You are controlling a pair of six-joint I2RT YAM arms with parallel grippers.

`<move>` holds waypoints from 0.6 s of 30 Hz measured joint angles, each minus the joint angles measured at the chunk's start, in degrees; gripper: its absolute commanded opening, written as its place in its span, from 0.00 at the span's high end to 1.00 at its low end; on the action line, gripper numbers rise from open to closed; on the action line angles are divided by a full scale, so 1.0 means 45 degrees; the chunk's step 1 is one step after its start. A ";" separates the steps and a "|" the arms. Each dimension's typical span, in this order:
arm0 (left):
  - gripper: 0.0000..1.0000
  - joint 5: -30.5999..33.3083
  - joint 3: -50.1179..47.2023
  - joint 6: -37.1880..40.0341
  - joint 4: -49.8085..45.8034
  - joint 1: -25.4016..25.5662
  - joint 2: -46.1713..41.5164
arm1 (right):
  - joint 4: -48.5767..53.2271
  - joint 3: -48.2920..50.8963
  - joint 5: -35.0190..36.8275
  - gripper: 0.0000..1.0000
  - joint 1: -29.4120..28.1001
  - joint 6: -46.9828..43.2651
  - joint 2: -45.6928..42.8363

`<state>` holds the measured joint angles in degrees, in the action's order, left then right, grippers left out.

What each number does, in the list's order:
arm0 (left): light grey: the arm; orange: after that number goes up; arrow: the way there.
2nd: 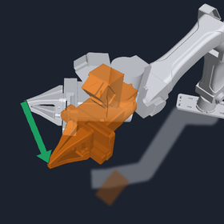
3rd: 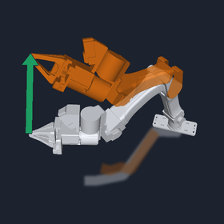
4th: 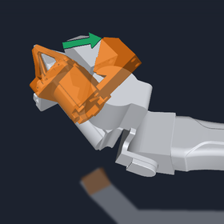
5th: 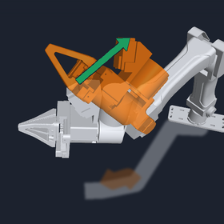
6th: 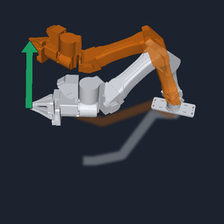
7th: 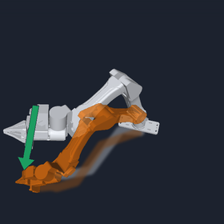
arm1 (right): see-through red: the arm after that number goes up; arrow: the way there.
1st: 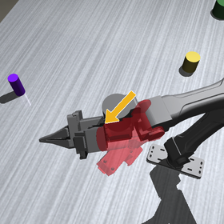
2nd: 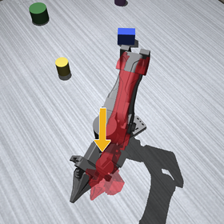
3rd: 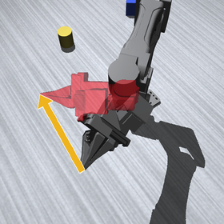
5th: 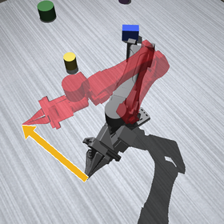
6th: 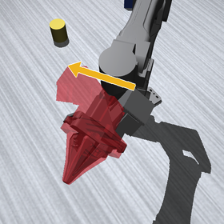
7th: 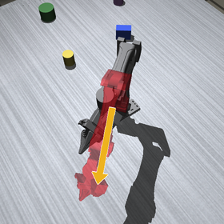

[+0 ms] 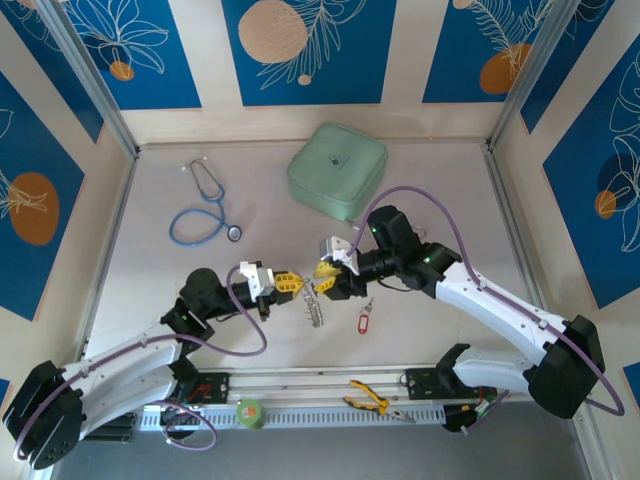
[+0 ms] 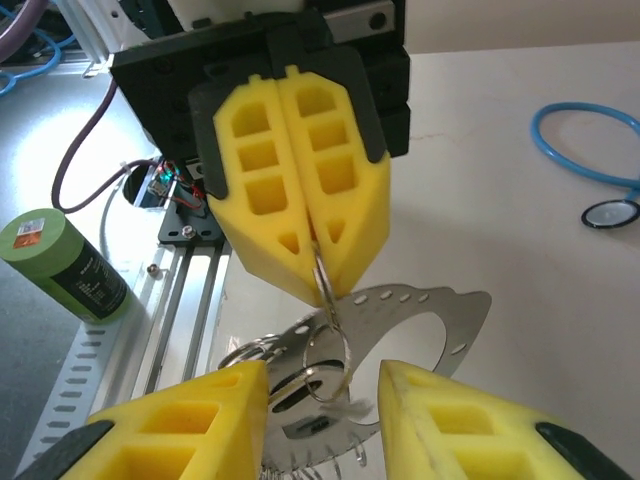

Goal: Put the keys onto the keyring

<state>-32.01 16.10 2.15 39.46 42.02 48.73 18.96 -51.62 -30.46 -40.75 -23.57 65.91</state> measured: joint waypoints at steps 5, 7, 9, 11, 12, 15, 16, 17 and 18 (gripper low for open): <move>1.00 -0.0175 0.0000 -0.0034 0.0029 0.0000 0.0000 | -0.0107 0.0000 -0.0296 0.74 0.0291 0.0452 0.0000; 1.00 -0.0204 0.0000 -0.0034 0.0024 0.0000 0.0000 | -0.0117 0.0000 -0.0461 0.75 0.0340 0.0602 0.0000; 1.00 -0.0223 0.0000 -0.0034 0.0024 0.0000 0.0000 | -0.0117 0.0000 -0.0593 0.75 0.0340 0.0685 0.0005; 1.00 -0.0228 0.0000 -0.0034 0.0019 0.0000 0.0000 | -0.0117 0.0000 -0.0714 0.75 0.0340 0.0743 0.0029; 1.00 -0.0228 0.0000 -0.0034 0.0015 0.0000 -0.0005 | -0.0117 0.0000 -0.0782 0.75 0.0340 0.0753 0.0058; 1.00 -0.0233 0.0000 -0.0029 -0.0010 0.0000 -0.0005 | -0.0112 0.0000 -0.0976 0.79 0.0340 0.0831 0.0175; 1.00 -0.0238 0.0000 -0.0029 -0.0010 0.0000 -0.0005 | -0.0107 0.0000 -0.1030 0.82 0.0340 0.0860 0.0214; 1.00 -0.0238 0.0000 -0.0029 -0.0010 0.0000 -0.0019 | -0.0112 0.0000 -0.1098 0.85 0.0340 0.0860 0.0243; 1.00 -0.0238 0.0000 -0.0029 -0.0010 0.0000 -0.0034 | -0.0102 0.0000 -0.1156 0.89 0.0340 0.0884 0.0267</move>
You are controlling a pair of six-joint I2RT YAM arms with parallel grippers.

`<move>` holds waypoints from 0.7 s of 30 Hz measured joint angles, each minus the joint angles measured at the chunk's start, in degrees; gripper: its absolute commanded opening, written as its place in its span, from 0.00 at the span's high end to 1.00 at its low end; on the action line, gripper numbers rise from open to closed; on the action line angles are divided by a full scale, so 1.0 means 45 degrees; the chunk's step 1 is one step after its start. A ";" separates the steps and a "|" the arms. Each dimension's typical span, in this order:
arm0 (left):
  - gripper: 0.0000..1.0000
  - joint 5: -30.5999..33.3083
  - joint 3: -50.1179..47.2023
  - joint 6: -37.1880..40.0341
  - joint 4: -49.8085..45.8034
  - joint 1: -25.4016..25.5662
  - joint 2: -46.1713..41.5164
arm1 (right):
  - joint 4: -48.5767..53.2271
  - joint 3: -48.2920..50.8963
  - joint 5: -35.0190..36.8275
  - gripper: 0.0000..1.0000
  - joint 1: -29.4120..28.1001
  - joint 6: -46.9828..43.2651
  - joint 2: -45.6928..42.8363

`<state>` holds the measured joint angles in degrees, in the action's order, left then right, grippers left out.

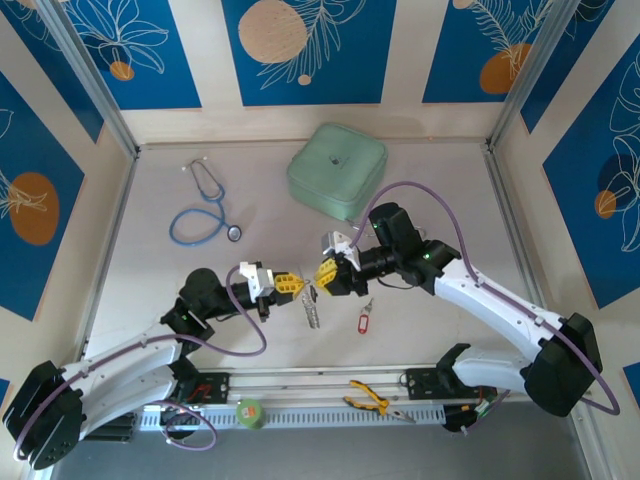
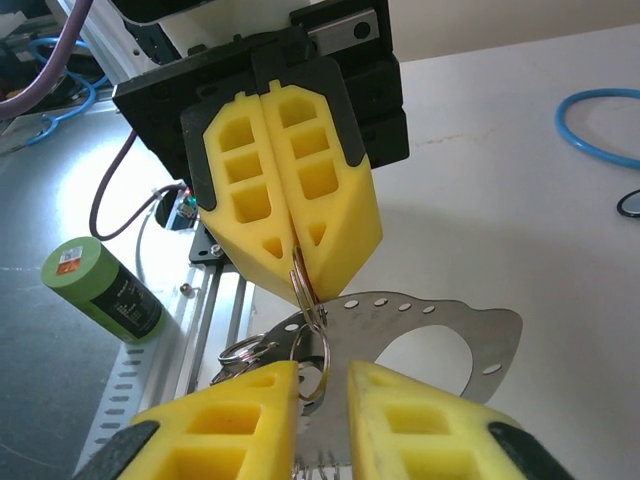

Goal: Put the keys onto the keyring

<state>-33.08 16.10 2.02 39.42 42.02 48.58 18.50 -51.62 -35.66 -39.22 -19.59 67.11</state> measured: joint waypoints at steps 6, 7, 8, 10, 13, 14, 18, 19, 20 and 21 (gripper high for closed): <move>1.00 -0.0092 0.0005 -0.0005 0.0019 0.0000 -0.0029 | 0.0078 0.0000 -0.0223 1.00 0.0000 0.0053 0.0170; 1.00 -0.0126 0.0005 -0.0010 0.0029 0.0000 -0.0029 | 0.0078 0.0000 -0.0253 1.00 0.0000 0.0053 0.0194; 1.00 -0.0155 0.0005 -0.0010 0.0049 0.0000 -0.0024 | 0.0078 -0.0005 -0.0316 1.00 0.0000 0.0049 0.0223; 1.00 -0.0228 0.0005 -0.0010 0.0097 0.0000 -0.0015 | 0.0078 -0.0005 -0.0447 1.00 0.0000 0.0049 0.0316; 1.00 -0.0316 0.0005 -0.0039 0.0253 0.0000 0.0087 | 0.0170 -0.0155 -0.0661 1.00 0.0000 0.0044 0.0680; 1.00 -0.0330 0.0005 -0.0053 0.0350 -0.0005 0.0160 | 0.0199 -0.0233 -0.0714 1.00 0.0000 0.0049 0.0826; 1.00 -0.0335 0.0005 -0.0068 0.0447 -0.0015 0.0330 | 0.0291 -0.0384 -0.0797 0.80 0.0024 0.0107 0.1127; 1.00 -0.0379 0.0005 -0.0068 0.0471 -0.0015 0.0335 | 0.0219 -0.0379 -0.0787 0.75 0.0058 0.0165 0.1107; 1.00 -0.0432 0.0005 -0.0063 0.0491 -0.0015 0.0335 | 0.0078 -0.0345 -0.0772 0.72 0.0087 0.0194 0.1020; 1.00 -0.0466 0.0005 -0.0063 0.0500 -0.0015 0.0335 | -0.0068 -0.0262 -0.0748 0.71 0.0126 0.0194 0.0869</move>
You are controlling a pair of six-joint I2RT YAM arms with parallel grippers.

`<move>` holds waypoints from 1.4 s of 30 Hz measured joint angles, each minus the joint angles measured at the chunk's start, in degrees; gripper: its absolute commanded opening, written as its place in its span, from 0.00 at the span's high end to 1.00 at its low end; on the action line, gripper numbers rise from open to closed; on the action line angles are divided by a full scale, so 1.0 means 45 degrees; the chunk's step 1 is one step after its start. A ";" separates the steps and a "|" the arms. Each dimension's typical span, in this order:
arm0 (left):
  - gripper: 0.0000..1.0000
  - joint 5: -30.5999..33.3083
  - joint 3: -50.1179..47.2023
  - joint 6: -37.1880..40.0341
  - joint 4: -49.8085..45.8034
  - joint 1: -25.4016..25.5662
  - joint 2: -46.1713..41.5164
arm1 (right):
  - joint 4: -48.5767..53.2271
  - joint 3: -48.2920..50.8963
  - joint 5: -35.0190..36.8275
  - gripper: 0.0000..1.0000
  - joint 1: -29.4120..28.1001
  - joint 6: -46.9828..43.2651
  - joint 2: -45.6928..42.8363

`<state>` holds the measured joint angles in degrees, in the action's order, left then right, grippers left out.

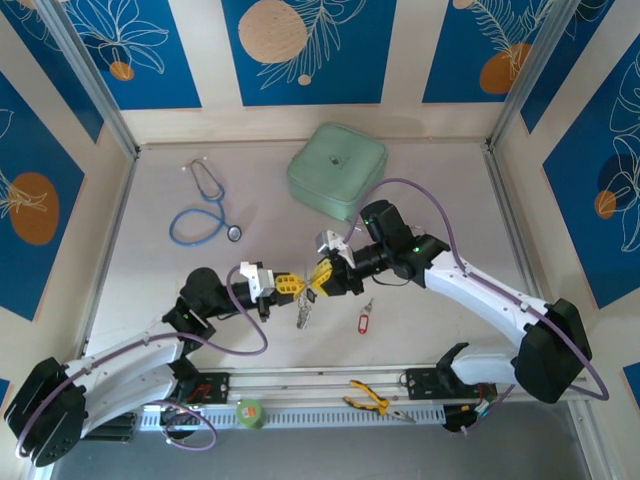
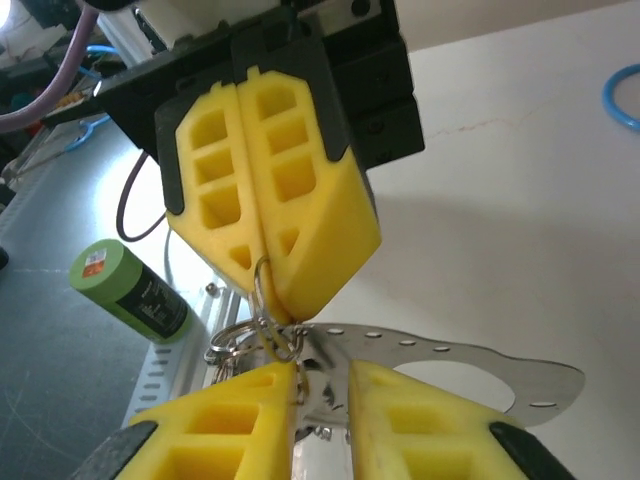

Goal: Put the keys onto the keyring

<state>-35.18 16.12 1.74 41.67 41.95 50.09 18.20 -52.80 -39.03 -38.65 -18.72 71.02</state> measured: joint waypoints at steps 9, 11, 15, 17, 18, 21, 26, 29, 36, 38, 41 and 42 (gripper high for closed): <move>1.00 -0.0189 0.0000 -0.0092 0.0384 0.0000 0.0321 | -0.1282 0.0767 0.0287 0.68 -0.0005 -0.0466 -0.1423; 1.00 -0.0194 0.0000 -0.0107 0.0491 0.0000 0.0393 | -0.1481 0.0767 0.0345 0.68 -0.0087 -0.0515 -0.1375; 1.00 -0.0204 0.0000 -0.0189 0.0563 0.0000 0.0413 | -0.1574 0.0758 0.0335 0.69 -0.0291 -0.0665 -0.1151; 1.00 -0.0238 0.0000 -0.0199 0.0568 0.0000 0.0413 | -0.1569 0.0758 0.0335 0.71 -0.0408 -0.0738 -0.0996; 1.00 -0.0238 0.0000 -0.0204 0.0578 0.0000 0.0413 | -0.1574 0.0758 0.0340 0.72 -0.0437 -0.0753 -0.0947; 1.00 -0.0287 0.0000 -0.0287 0.0636 0.0000 0.0418 | -0.1569 0.0758 0.0345 0.79 -0.0495 -0.0821 -0.0811; 1.00 -0.0325 0.0010 -0.0311 0.0646 -0.0015 0.0413 | -0.1462 0.0583 0.0364 1.00 -0.0500 -0.0835 -0.0622; 0.77 -0.0214 0.0078 -0.0238 0.0359 -0.0034 0.0311 | -0.1161 0.0389 0.0476 1.00 -0.0500 -0.0937 -0.0568; 0.68 0.0617 0.1127 0.1229 -0.3298 -0.0034 -0.0758 | 0.1681 -0.1486 0.2545 1.00 -0.0981 -0.2555 -0.0034; 0.69 0.0797 0.1588 0.1661 -0.4333 -0.0034 -0.0772 | 0.2555 -0.2142 0.3313 1.00 -0.1277 -0.3094 0.0209; 0.72 0.0942 0.1933 0.2093 -0.5260 -0.0034 -0.0748 | 0.3725 -0.2997 0.4318 1.00 -0.1724 -0.3735 0.0631; 0.75 0.0962 0.1957 0.2191 -0.5401 -0.0034 -0.0695 | 0.4080 -0.3245 0.4605 1.00 -0.1860 -0.3895 0.0777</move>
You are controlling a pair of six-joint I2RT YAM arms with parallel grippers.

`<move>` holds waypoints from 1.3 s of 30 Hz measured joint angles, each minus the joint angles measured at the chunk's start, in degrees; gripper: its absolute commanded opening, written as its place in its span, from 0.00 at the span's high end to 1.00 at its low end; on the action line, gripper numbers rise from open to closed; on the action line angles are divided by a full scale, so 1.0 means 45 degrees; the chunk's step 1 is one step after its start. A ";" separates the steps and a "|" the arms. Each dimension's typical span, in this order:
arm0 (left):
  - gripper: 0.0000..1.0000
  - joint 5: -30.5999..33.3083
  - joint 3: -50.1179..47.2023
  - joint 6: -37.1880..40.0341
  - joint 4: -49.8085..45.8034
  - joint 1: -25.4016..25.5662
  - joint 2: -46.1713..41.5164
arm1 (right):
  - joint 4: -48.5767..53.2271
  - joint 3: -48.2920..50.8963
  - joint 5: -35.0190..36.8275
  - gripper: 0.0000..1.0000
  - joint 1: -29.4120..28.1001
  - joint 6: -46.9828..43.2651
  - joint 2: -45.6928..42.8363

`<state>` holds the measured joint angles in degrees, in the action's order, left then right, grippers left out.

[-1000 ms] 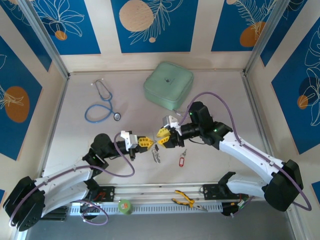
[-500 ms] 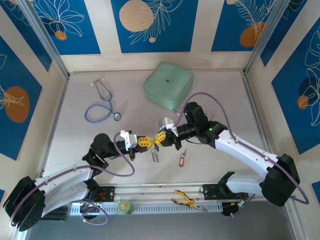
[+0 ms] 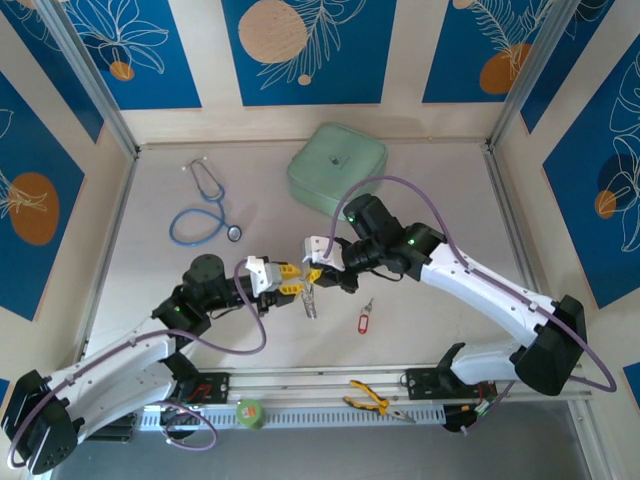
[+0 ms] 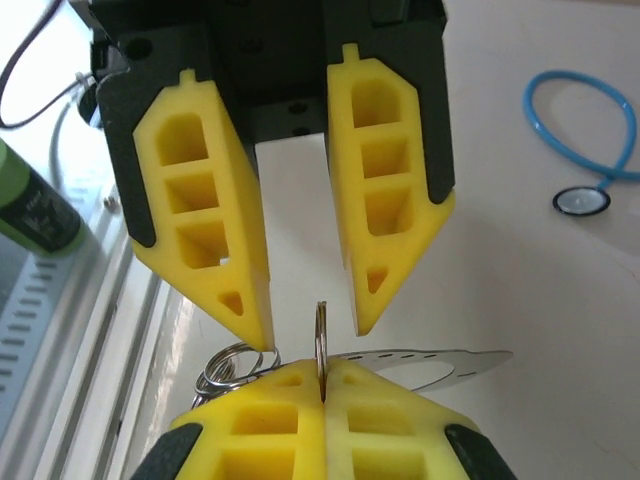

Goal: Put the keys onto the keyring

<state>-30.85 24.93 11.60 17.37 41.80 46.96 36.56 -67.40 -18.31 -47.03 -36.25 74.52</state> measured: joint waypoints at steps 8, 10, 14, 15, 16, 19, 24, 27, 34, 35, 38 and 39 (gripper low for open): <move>1.00 -0.0185 0.0000 0.0301 -0.0291 0.0000 0.0534 | 0.0986 -0.0481 0.0933 1.00 -0.0544 -0.0471 0.0452; 1.00 -0.0228 -0.0005 0.0214 -0.0350 0.0000 0.0520 | 0.1030 -0.0500 0.0933 0.82 -0.0554 -0.0427 0.0476; 1.00 -0.0175 -0.0160 0.0063 0.0194 0.0000 0.0282 | 0.0282 -0.0083 -0.0039 0.62 -0.0005 0.0301 0.0107; 1.00 -0.0180 -0.0282 -0.0058 0.0471 0.0000 0.0189 | 0.0019 0.0185 -0.0330 0.62 0.0253 0.0520 -0.0146; 1.00 -0.0199 -0.0476 -0.0204 0.0903 0.0000 0.0107 | -0.0267 0.0549 -0.0680 0.62 0.0602 0.0724 -0.0495; 1.00 -0.0301 -0.1078 -0.0801 0.2220 0.0000 0.0175 | -0.0874 0.1277 -0.1345 0.63 0.1175 0.1171 -0.1214; 1.00 -0.0534 -0.1520 -0.1379 0.3541 0.0000 0.0695 | -0.1860 0.1923 -0.2351 0.65 0.1185 0.1851 -0.1321; 1.00 -0.0748 -0.1559 -0.1520 0.3978 0.0000 0.0787 | -0.2244 0.2195 -0.2594 0.66 0.1166 0.2147 -0.1316; 1.00 -0.1263 -0.1564 -0.1622 0.4745 0.0000 0.0918 | -0.2754 0.2268 -0.2657 0.75 0.1073 0.2438 -0.1243; 1.00 -0.1297 -0.1564 -0.1651 0.4804 0.0000 0.0976 | -0.2783 0.2268 -0.2686 0.77 0.1044 0.2463 -0.1219; 1.00 -0.1384 -0.1569 -0.1763 0.4993 0.0000 0.1112 | -0.2875 0.2268 -0.2900 0.83 0.1020 0.2540 -0.1117; 1.00 -0.1389 -0.1569 -0.1807 0.5008 0.0000 0.1127 | -0.2895 0.2268 -0.2968 0.85 0.0991 0.2555 -0.1088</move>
<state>-37.10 17.87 3.46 39.90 41.80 52.03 23.53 -57.19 -31.66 -42.57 -24.75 69.63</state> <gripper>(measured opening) 0.064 0.178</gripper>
